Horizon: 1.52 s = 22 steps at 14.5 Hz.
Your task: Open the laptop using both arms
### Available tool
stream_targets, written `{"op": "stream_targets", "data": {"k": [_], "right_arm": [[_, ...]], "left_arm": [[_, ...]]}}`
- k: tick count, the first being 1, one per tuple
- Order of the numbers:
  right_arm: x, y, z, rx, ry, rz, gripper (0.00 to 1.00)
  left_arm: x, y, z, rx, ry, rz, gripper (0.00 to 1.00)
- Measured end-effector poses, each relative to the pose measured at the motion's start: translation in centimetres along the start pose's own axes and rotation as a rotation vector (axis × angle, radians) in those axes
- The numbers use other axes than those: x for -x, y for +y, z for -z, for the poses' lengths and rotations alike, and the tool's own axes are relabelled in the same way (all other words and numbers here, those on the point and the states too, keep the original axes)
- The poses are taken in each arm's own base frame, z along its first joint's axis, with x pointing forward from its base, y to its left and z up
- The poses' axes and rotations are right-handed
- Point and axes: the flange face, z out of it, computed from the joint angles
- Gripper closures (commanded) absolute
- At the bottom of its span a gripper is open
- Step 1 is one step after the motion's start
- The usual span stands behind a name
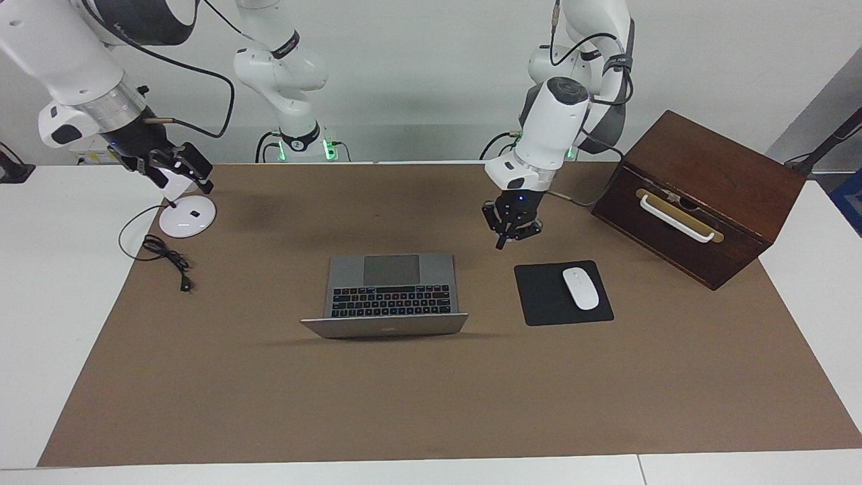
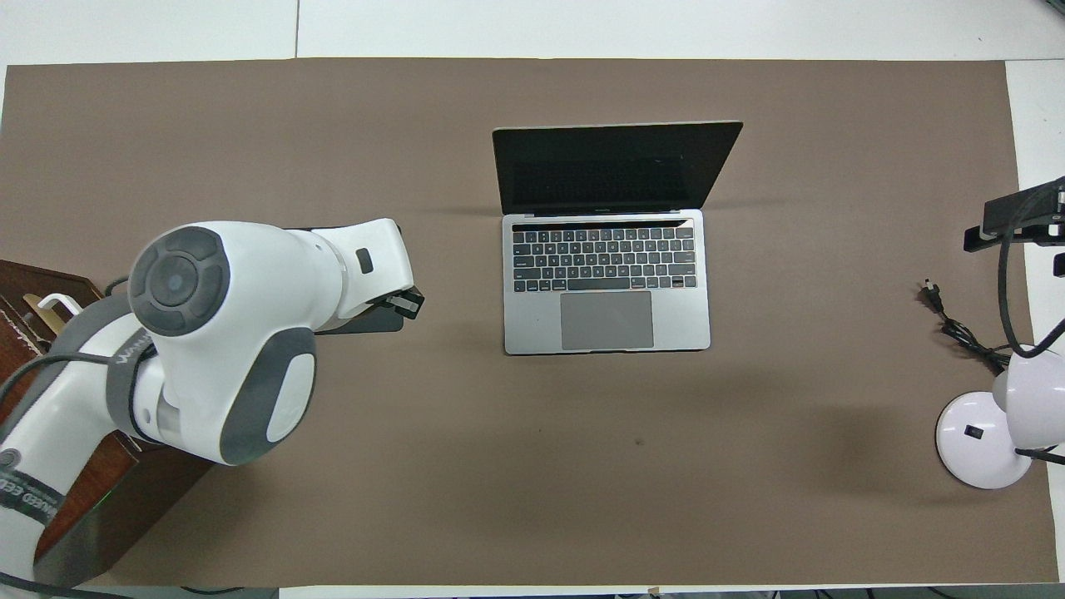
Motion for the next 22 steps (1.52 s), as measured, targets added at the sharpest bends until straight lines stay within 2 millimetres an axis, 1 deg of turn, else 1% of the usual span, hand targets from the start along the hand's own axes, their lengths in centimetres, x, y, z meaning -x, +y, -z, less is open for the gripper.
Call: {"op": "stream_targets", "data": {"k": [2, 6, 9, 11, 13, 16, 19, 20, 21, 22], "right_arm": [[0.0, 0.2, 0.0, 0.021, 0.003, -0.001, 0.0], [-0.2, 1.3, -0.1, 0.1, 0.01, -0.007, 0.0], [-0.3, 2.8, 0.1, 0.158, 0.018, 0.009, 0.0], [-0.4, 3.4, 0.2, 0.174, 0.023, 0.013, 0.0], [-0.5, 3.9, 0.3, 0.174, 0.024, 0.004, 0.0], [-0.5, 4.5, 0.4, 0.173, 0.024, -0.006, 0.0], [-0.5, 4.6, 0.4, 0.173, 0.024, -0.007, 0.0], [-0.5, 4.6, 0.4, 0.173, 0.025, -0.007, 0.0], [-0.6, 4.6, 0.4, 0.173, 0.027, -0.007, 0.0], [-0.6, 4.5, 0.4, 0.172, 0.029, -0.007, 0.0]], "left_arm": [[1.1, -2.5, 1.9, 0.0, -0.027, -0.041, 1.0], [4.3, -6.7, 6.9, -0.01, -0.063, -0.057, 1.0], [6.8, -9.2, 10.8, -0.022, -0.061, -0.009, 1.0], [8.5, -11.0, 12.9, -0.034, -0.051, 0.039, 1.0], [10.0, -13.0, 14.1, -0.046, -0.042, 0.091, 1.0], [11.6, -15.9, 15.5, -0.066, -0.022, 0.215, 1.0], [12.4, -17.5, 16.7, -0.083, 0.0, 0.303, 1.0], [12.5, -17.7, 16.9, -0.086, 0.004, 0.334, 0.91], [12.4, -17.7, 17.0, -0.087, 0.007, 0.367, 0.11], [12.3, -17.5, 17.0, -0.087, 0.008, 0.391, 0.0]]}}
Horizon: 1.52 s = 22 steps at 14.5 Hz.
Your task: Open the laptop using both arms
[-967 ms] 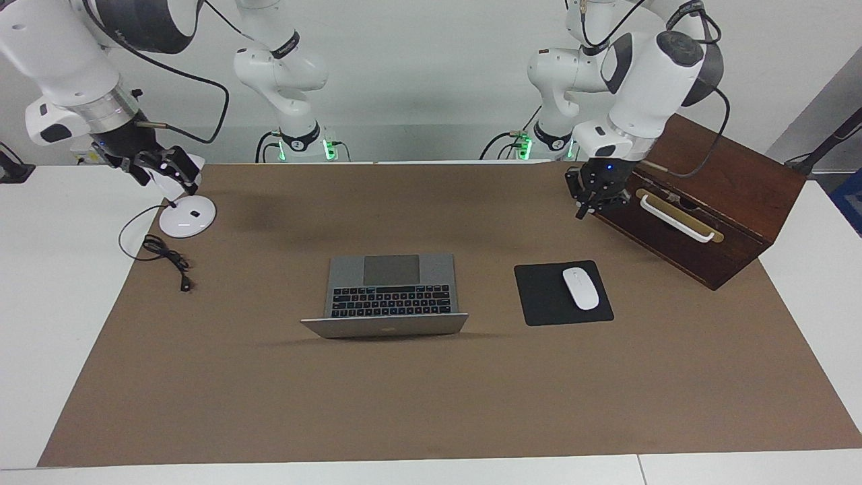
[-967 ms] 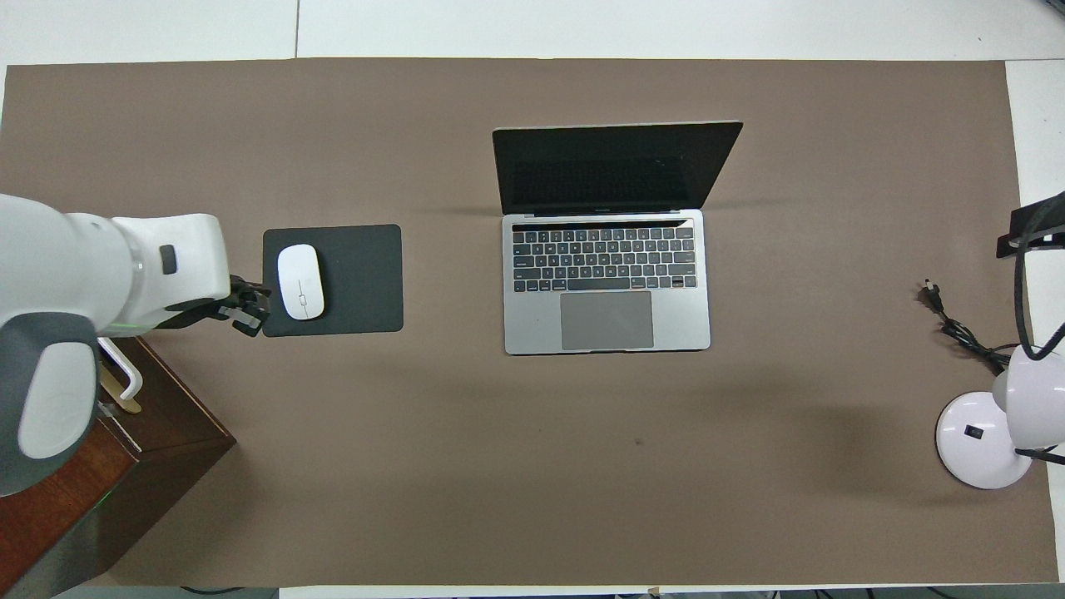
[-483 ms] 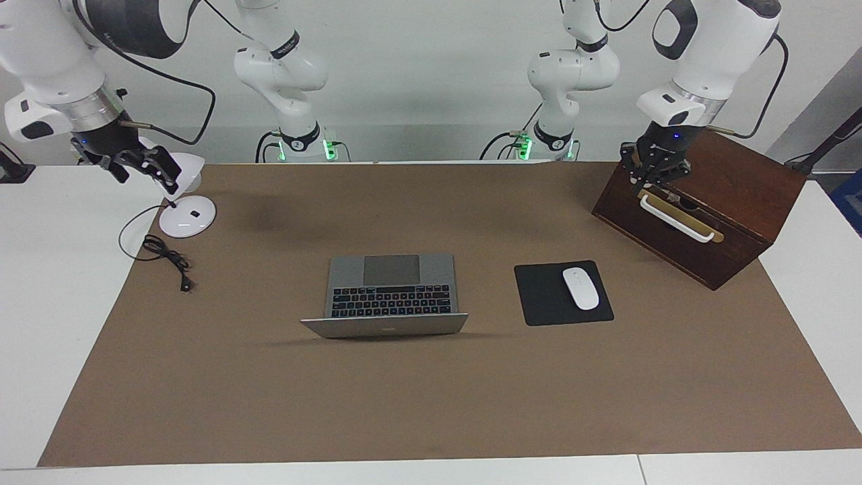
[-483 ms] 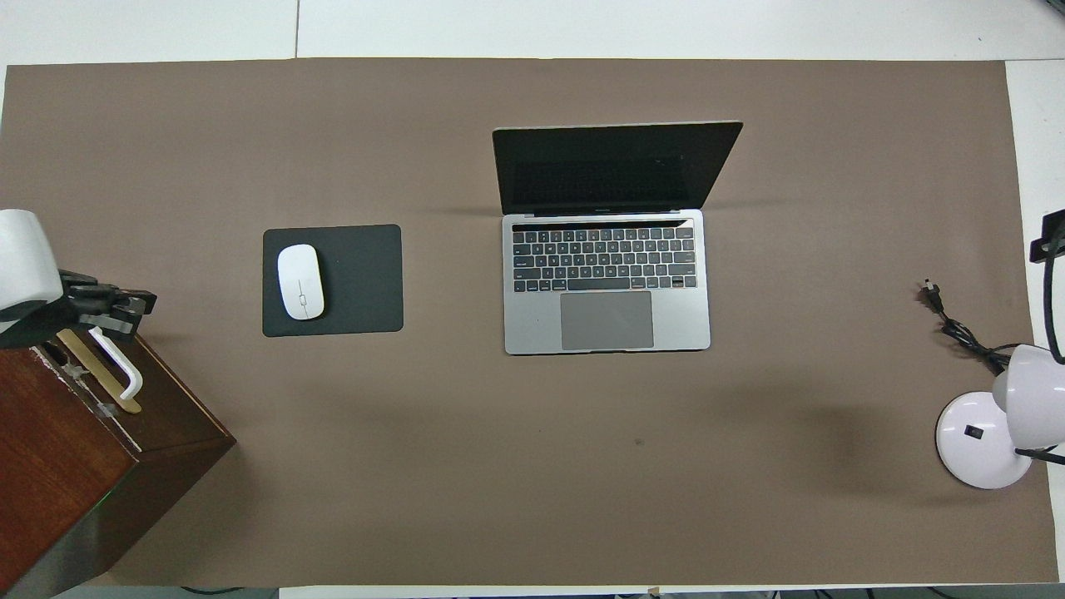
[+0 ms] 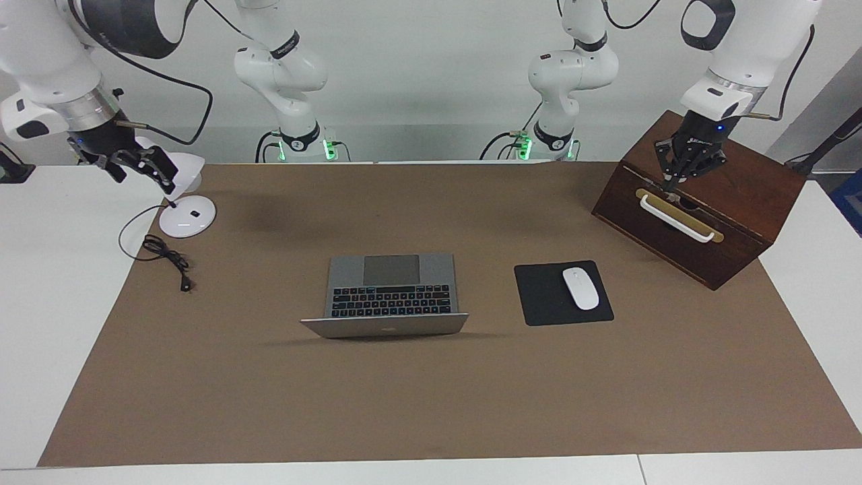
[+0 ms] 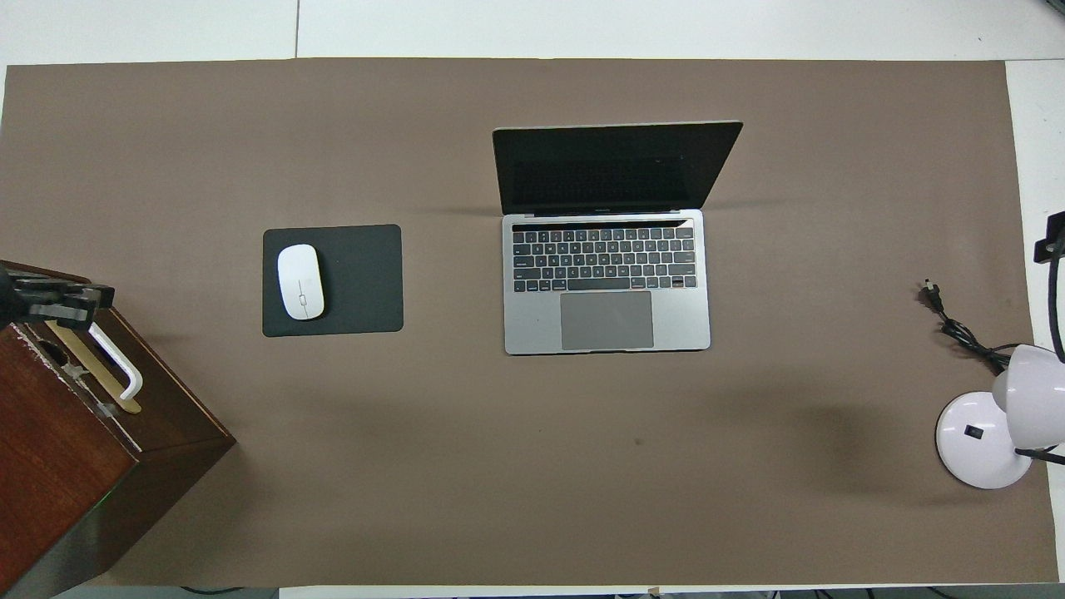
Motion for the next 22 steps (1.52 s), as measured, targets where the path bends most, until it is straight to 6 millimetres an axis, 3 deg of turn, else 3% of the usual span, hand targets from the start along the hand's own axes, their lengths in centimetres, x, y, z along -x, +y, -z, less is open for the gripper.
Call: {"op": "stream_targets", "data": {"k": [11, 16, 22], "right_arm": [[-0.1, -0.1, 0.1, -0.003, 0.011, 0.002, 0.0], [-0.1, -0.2, 0.1, -0.005, 0.012, 0.002, 0.0], [-0.3, -0.2, 0.2, -0.006, 0.023, 0.002, 0.0]], "left_arm": [[-0.1, 0.3, 0.1, -0.002, 0.004, 0.036, 0.0], [-0.5, -1.3, 0.7, -0.017, 0.057, 0.112, 0.0], [-4.0, -1.5, 4.2, -0.055, -0.008, 0.11, 0.0]]}}
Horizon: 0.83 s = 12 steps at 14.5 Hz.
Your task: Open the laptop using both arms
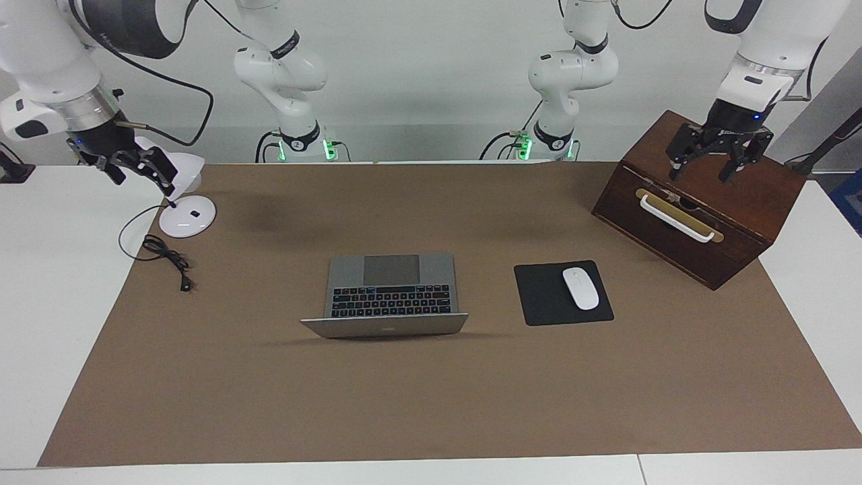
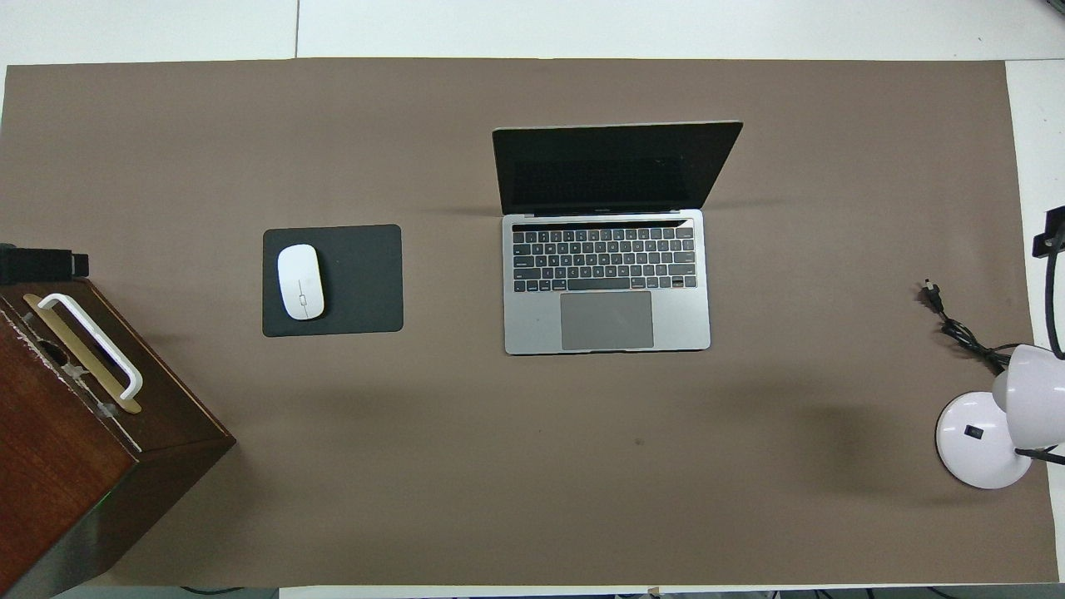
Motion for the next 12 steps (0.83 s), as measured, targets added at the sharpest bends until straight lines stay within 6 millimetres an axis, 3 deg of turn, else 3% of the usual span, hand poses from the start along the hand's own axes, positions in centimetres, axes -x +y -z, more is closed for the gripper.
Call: {"op": "stream_targets", "data": {"k": [4, 8, 12], "right_arm": [[0.0, 0.0, 0.0, 0.0, 0.004, 0.0, 0.0], [0.0, 0.0, 0.0, 0.0, 0.005, 0.0, 0.0], [0.0, -0.1, 0.0, 0.0, 0.005, 0.001, 0.0]], "left_arm": [[-2.2, -0.5, -2.4, 0.006, -0.052, 0.003, 0.0], [-3.0, -1.0, -5.0, 0.011, -0.1, 0.01, 0.0], [-3.2, -1.2, -4.5, 0.008, -0.084, 0.014, 0.0]]}}
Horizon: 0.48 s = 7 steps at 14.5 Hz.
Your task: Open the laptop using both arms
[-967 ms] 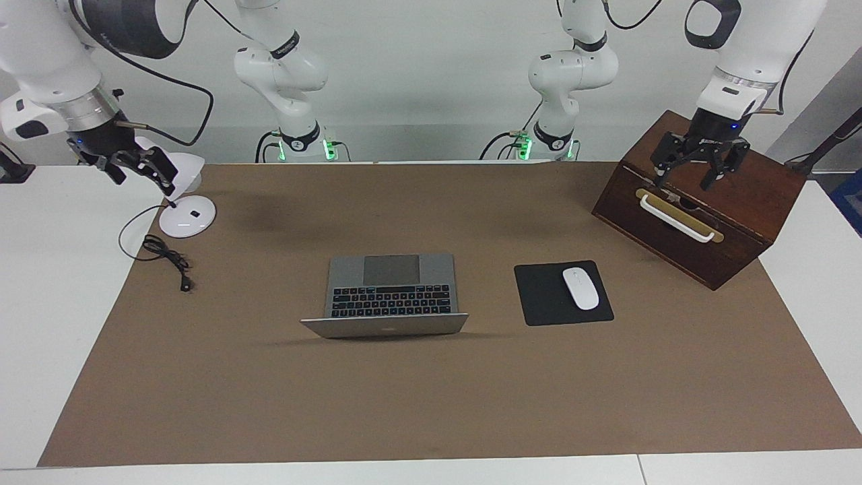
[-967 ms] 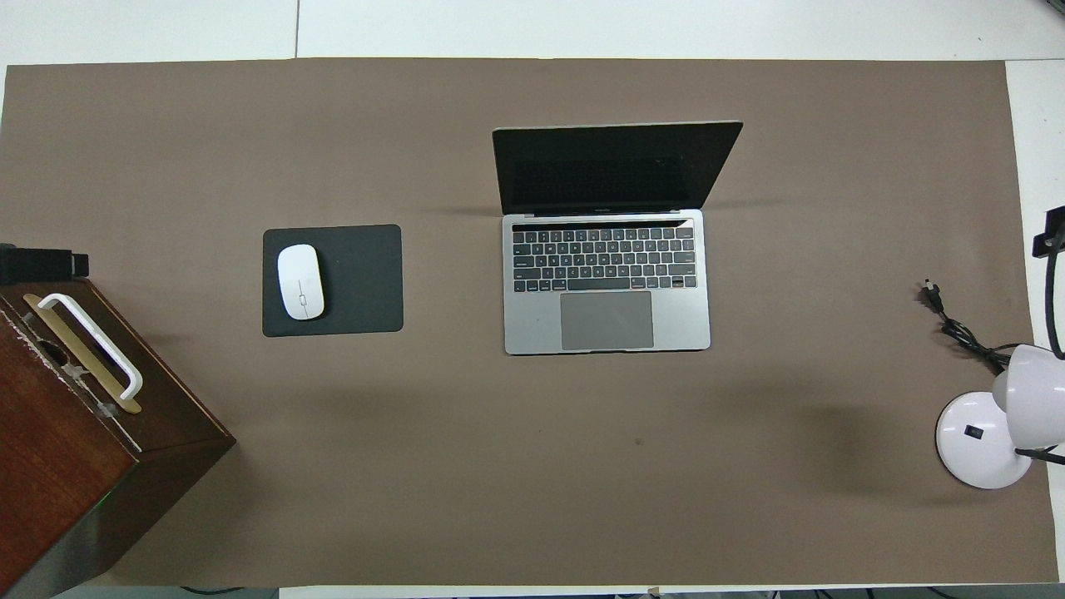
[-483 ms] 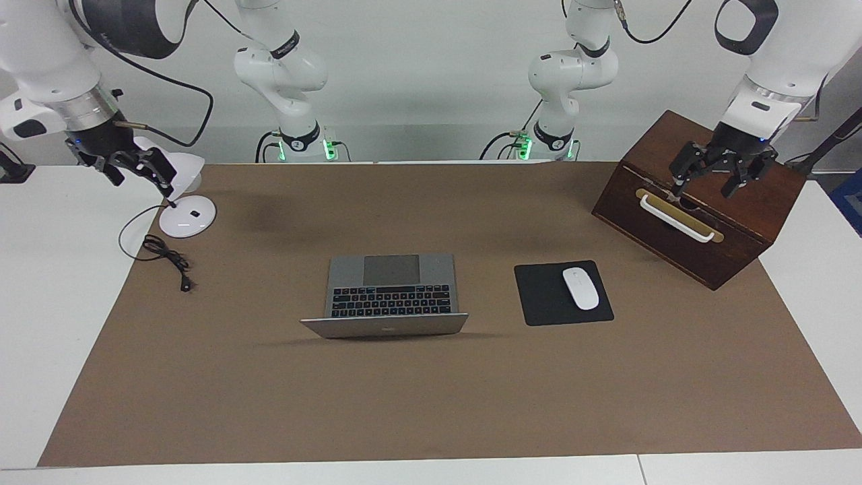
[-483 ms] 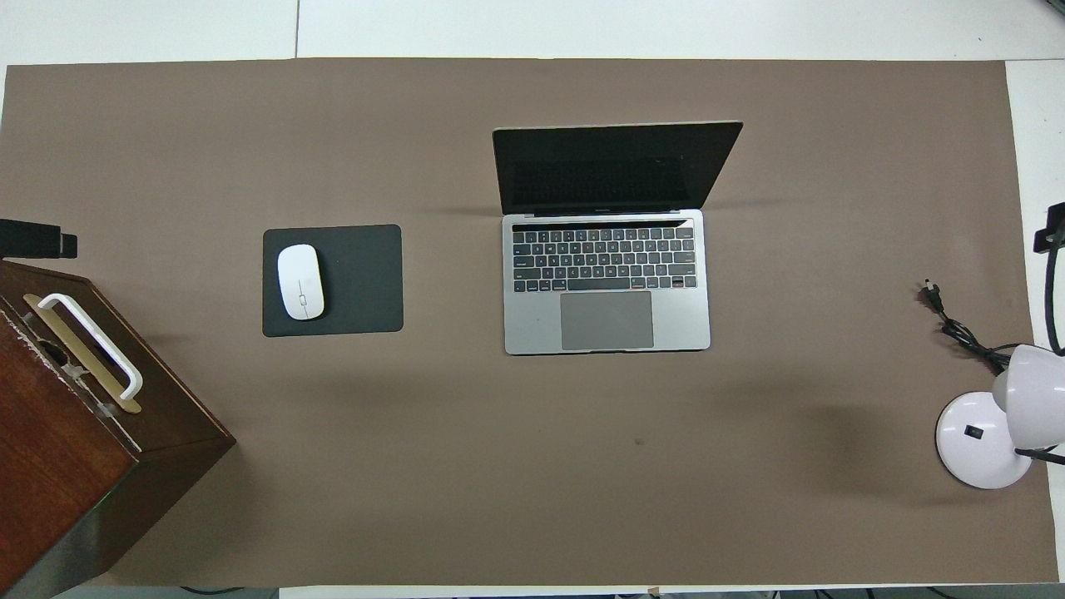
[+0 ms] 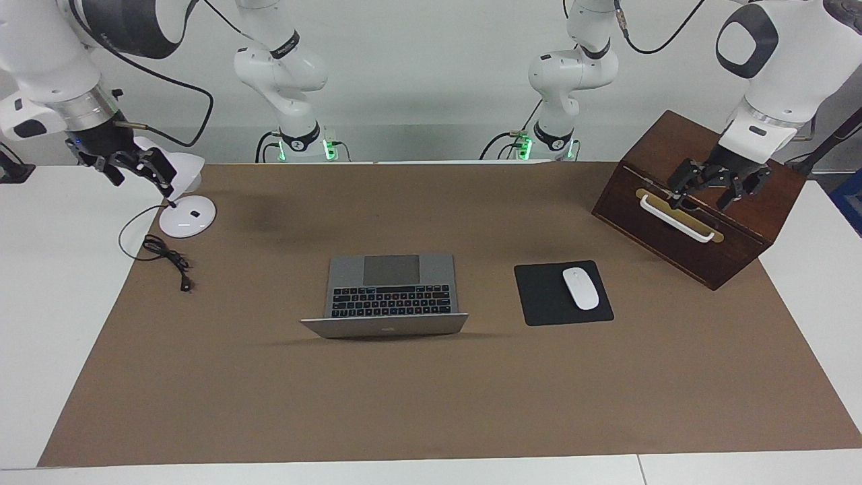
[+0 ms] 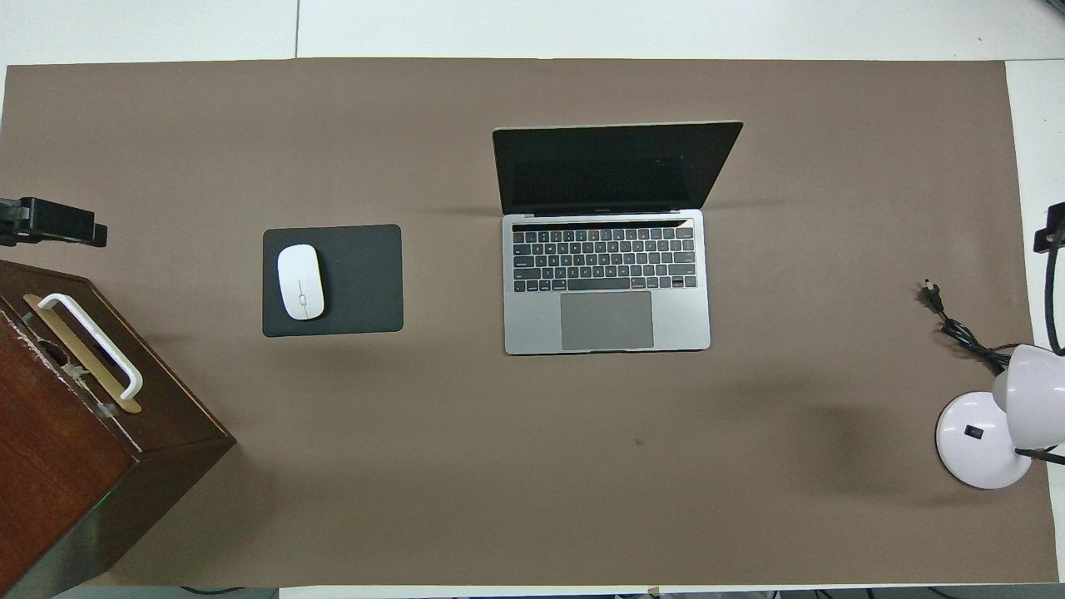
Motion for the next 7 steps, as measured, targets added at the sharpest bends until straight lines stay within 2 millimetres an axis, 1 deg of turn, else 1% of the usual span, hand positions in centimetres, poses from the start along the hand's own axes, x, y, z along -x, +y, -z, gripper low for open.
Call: {"op": "stream_targets", "data": {"k": [4, 7], "right_arm": [[0.0, -0.1, 0.0, 0.0, 0.0, 0.002, 0.0], [0.0, -0.1, 0.0, 0.0, 0.001, 0.002, 0.0]], "left_arm": [[-0.3, -0.1, 1.7, -0.006, 0.036, 0.002, 0.0], [-0.3, -0.2, 1.8, -0.007, 0.037, 0.003, 0.0]]}}
